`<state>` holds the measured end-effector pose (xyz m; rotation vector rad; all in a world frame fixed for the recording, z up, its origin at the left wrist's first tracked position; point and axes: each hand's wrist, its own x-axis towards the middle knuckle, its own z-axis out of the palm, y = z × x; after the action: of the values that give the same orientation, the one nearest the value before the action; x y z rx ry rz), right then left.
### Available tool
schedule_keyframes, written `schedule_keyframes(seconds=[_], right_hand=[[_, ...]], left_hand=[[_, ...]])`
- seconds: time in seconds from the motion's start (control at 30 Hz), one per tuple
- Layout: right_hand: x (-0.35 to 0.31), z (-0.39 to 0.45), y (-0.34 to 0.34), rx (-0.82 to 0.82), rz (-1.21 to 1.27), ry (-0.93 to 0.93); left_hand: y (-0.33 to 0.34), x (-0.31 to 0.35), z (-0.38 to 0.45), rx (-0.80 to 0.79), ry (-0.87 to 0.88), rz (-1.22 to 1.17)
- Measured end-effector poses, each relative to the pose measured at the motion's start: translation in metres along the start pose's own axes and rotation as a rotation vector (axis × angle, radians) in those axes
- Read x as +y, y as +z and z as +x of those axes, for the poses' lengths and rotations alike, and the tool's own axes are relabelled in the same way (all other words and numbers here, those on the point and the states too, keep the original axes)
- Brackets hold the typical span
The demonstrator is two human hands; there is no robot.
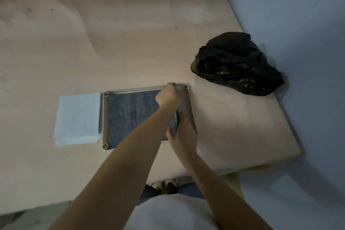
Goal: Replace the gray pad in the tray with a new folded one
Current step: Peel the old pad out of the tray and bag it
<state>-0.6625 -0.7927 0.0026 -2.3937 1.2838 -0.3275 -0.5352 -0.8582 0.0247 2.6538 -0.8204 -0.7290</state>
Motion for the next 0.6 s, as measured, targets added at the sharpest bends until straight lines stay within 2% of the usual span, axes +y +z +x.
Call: schedule_keyframes(seconds=[0.1, 0.37, 0.47, 0.6], right_hand=[[-0.004, -0.004, 0.013, 0.019, -0.085, -0.130], [-0.019, -0.012, 0.023, 0.074, -0.070, -0.372], [-0.025, -0.015, 0.025, 0.074, -0.069, -0.462], [-0.029, -0.017, 0.033, -0.041, -0.083, -0.523]], left_hand=[[-0.005, -0.018, 0.000, 0.030, -0.010, -0.110], [-0.016, -0.071, 0.006, 0.015, -0.065, -0.404], [-0.020, -0.088, 0.008, 0.027, -0.087, -0.426], [-0.021, -0.107, 0.008, 0.062, -0.110, -0.400]])
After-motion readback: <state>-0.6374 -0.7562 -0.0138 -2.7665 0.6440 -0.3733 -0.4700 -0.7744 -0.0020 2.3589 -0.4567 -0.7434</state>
